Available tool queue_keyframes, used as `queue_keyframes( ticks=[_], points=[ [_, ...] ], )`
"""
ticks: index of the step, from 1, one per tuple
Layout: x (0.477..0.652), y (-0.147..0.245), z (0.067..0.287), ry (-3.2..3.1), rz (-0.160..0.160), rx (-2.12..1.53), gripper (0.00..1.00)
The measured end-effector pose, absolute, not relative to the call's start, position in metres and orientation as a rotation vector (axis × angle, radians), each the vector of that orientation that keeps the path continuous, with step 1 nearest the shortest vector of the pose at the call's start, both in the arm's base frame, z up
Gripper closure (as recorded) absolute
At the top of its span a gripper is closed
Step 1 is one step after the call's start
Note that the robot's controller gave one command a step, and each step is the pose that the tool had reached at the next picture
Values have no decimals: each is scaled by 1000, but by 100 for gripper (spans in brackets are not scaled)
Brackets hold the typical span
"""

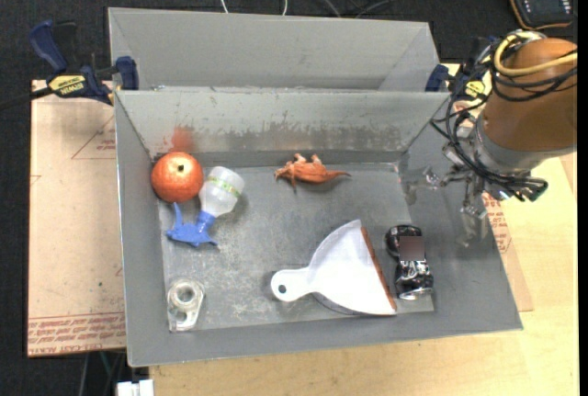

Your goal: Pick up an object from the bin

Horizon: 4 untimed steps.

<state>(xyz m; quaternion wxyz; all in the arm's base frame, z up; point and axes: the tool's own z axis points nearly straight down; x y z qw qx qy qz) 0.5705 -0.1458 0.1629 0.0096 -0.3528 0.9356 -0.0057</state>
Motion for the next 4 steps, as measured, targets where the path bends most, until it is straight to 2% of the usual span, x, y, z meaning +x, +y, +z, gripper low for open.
queue_keyframes(
  ticks=[1,2,3,4],
  points=[
    [543,-142,103,2755,22,-1497,0],
    [535,-108,76,2303,-4,-2095,0],
    [553,-112,75,2547,16,-1805,100],
    [553,-112,75,2547,16,-1805,100]
  ],
)
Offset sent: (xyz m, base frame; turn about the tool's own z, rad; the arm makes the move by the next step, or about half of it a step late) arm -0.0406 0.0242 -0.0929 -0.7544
